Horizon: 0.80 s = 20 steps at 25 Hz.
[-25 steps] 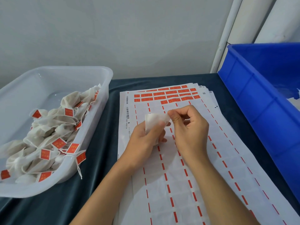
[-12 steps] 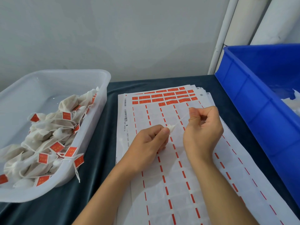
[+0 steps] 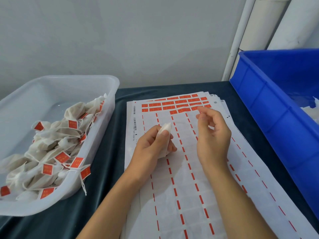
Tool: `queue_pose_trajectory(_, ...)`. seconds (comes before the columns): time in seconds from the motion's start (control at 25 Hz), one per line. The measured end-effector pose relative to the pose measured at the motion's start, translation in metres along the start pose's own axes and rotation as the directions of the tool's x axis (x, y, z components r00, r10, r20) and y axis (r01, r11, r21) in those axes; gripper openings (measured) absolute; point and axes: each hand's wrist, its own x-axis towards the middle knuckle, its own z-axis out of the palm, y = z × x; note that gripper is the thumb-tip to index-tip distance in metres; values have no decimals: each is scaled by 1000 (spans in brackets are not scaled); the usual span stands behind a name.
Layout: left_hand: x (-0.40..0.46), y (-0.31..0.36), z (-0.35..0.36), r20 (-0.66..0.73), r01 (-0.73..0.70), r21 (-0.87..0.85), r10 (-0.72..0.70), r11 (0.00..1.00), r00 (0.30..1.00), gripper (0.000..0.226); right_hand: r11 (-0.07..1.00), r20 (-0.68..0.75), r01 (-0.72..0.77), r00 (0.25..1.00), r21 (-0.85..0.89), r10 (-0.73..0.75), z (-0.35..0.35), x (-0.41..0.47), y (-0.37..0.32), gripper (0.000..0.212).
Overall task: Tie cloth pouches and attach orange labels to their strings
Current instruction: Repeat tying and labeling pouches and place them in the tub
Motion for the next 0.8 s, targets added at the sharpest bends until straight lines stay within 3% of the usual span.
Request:
queue_pose_trajectory(0.16, 1, 0, 1, 1, 7, 8, -7, 1000, 1000, 30, 989, 234, 138, 964, -47, -123, 0, -5, -1, 29)
queue_pose_trajectory(0.28, 2, 0, 2, 31, -1, 15, 0, 1000, 1000, 35, 994, 430, 100, 900, -49, -70, 4, -10, -2, 27)
queue_pose_trajectory(0.56, 1, -2, 2, 40, 12, 5, -12, 1000, 999, 36, 998, 384, 40, 923, -41, -21, 2, -9, -5, 4)
queue_pose_trajectory(0.72, 0, -5, -2, 17, 76, -52, -76, 996, 997, 40, 998, 332, 39, 943, -49, -21, 1, -8, -5, 5)
queue_pose_trajectory(0.8, 1, -5, -3, 2, 66, -49, -66, 997, 998, 38, 998, 373, 38, 928, -41, -20, 0, -8, -5, 12)
